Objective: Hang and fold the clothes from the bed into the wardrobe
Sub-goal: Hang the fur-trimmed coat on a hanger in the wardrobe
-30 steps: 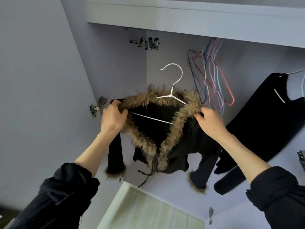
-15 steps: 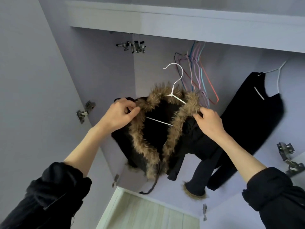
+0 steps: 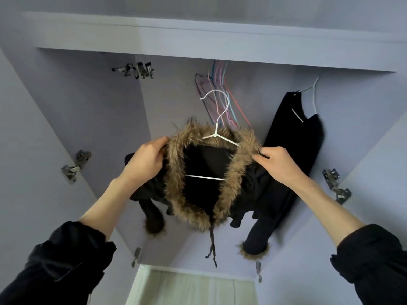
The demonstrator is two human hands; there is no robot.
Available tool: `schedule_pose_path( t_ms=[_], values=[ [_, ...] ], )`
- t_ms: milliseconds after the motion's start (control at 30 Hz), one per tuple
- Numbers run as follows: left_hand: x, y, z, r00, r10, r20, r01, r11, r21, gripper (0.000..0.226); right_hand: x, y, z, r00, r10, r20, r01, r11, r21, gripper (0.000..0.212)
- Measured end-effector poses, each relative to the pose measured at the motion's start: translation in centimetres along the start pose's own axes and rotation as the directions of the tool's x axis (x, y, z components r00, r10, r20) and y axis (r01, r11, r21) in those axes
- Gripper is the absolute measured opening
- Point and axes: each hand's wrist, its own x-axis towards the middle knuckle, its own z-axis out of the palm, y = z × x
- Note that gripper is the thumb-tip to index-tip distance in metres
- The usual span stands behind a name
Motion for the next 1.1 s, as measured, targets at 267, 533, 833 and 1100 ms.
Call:
schedule_pose_path(
  t_ms=[267, 533, 833, 1100],
  values=[
    [0.7, 0.5, 0.1, 0.996, -0.056, -0.066, 0.044, 0.984, -0.172, 0.036, -2.1, 1.7, -3.3, 0.983, -0.040, -0.182, 0.040, 0.999, -0.005, 0.021],
    [-0.5, 0.2, 3.7, 0.991, -0.071, 0.111, 0.094, 0.971, -0.220, 0.031, -4.4, 2.6, -0.3, 0.994, -0.010, 0.111, 0.050, 0.931, -0.362, 0.026],
    [-1.7, 1.9, 7.8, 0.982, -0.050, 0.182, 0.081, 0.983, -0.167, 0.029, -9.2, 5.3, -0.8, 0.949, 0.315, -0.028, -0.306, 0.891, -0.336, 0.019],
    [-0.5, 4.4, 10.4, 0.956, 0.178, 0.233, -0.173, 0.984, -0.041, 0.047, -10.9, 5.8, -3.3, 0.729, 0.677, -0.099, -0.665, 0.667, -0.337, 0.020]
  ],
)
